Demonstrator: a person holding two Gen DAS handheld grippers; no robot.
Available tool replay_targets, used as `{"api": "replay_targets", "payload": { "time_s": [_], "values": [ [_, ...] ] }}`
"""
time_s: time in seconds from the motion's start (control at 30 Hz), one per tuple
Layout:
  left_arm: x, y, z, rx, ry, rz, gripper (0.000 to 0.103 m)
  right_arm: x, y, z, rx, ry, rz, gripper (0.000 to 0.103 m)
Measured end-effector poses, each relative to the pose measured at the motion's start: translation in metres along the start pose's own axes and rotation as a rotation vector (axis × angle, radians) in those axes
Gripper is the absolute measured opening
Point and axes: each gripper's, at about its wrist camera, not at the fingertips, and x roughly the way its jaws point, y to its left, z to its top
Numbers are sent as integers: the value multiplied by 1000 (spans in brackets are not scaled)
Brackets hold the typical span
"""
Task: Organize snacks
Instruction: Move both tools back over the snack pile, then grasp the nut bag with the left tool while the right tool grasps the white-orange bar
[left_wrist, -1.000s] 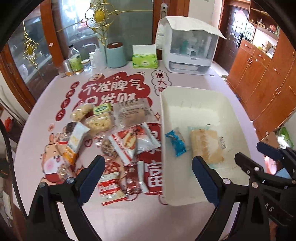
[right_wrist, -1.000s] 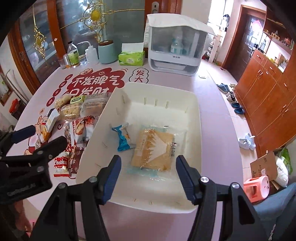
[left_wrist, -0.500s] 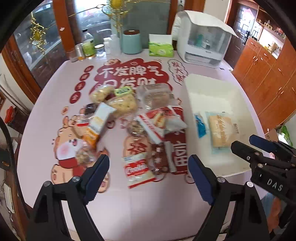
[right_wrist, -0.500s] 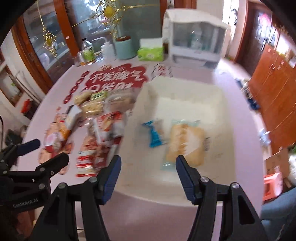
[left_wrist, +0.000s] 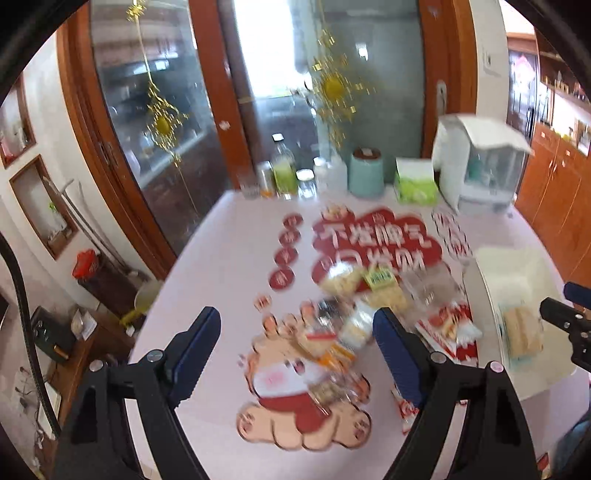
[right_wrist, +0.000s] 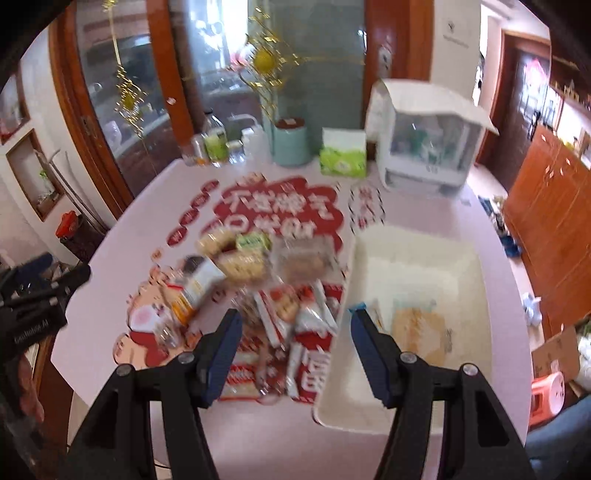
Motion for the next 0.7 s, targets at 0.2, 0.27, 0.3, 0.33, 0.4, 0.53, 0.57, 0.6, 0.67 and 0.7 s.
{"api": "replay_targets", "payload": {
  "time_s": [0.2,0.27,0.3,0.33,0.4,0.53,0.57,0.6,0.67,0.7],
  "values": [
    [8,35,5,22,-46,-23,84,22,41,25,-6,22,36,62],
    [19,37,-2,55,-15,-38,84,36,54,27,-8,48,49,62],
    [26,37,-7,73,4,-48,84,47,62,28,-7,66,57,62],
    [35,35,-13,98,31,-62,84,55,68,28,-5,80,61,62],
    [54,30,-27,137,78,-120,84,77,79,27,9,117,78,62],
    [93,23,-57,150,183,-208,85,121,92,26,72,189,124,62],
    [103,21,-65,152,211,-220,85,130,96,25,84,199,129,62],
    [114,17,-73,157,238,-234,85,142,99,25,96,213,132,62],
    [135,11,-90,165,279,-259,85,166,105,22,113,241,140,62],
    [144,9,-97,164,297,-272,85,182,108,21,129,271,147,62]
  ]
}}
